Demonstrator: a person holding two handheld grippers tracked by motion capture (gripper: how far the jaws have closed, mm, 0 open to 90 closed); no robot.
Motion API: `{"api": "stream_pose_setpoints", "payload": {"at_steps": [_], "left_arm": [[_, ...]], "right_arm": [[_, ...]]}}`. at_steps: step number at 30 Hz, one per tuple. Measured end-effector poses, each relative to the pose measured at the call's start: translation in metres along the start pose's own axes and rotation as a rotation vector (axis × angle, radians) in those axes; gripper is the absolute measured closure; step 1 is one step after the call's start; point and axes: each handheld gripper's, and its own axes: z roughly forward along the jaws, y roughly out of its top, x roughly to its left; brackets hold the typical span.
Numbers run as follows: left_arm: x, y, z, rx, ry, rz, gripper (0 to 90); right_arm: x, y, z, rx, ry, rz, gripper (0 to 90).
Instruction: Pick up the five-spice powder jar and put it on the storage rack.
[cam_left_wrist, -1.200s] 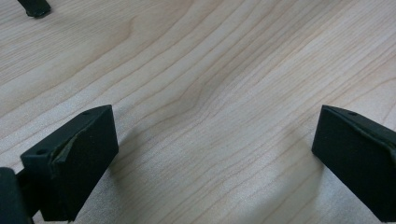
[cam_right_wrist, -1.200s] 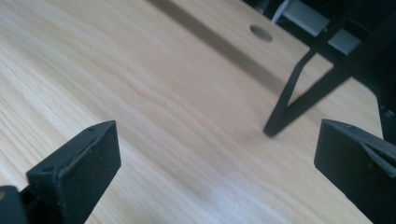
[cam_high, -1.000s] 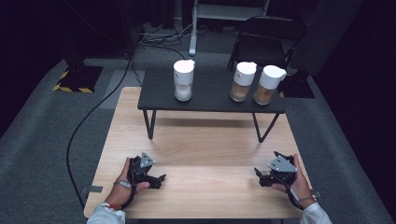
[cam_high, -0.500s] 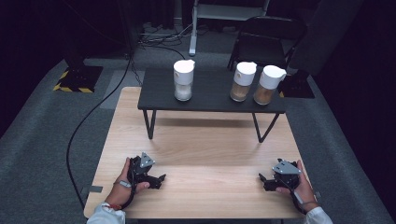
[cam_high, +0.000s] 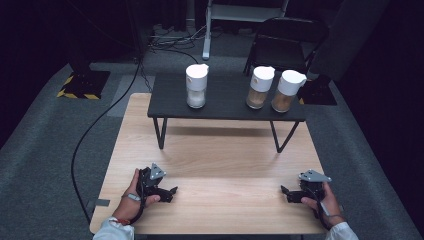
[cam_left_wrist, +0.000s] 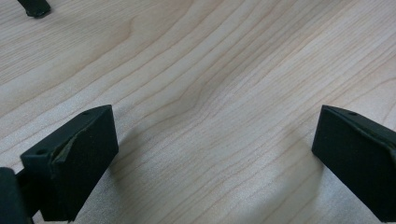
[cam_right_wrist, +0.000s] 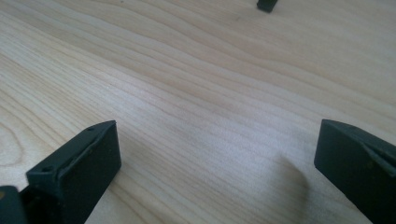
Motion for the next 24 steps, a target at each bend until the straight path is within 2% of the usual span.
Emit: {"api": "stream_pose_setpoints", "payload": {"at_steps": [4, 24], "left_arm": [[0.0, 0.0, 0.0, 0.001, 0.0, 0.0, 0.0], [0.0, 0.001, 0.001, -0.001, 0.0, -0.004, 0.0]], "right_arm": [[-0.013, 0.002, 0.001, 0.027, 0.046, 0.061, 0.3], [-0.015, 0.001, 0.0, 0.028, 0.047, 0.064, 0.0]]}}
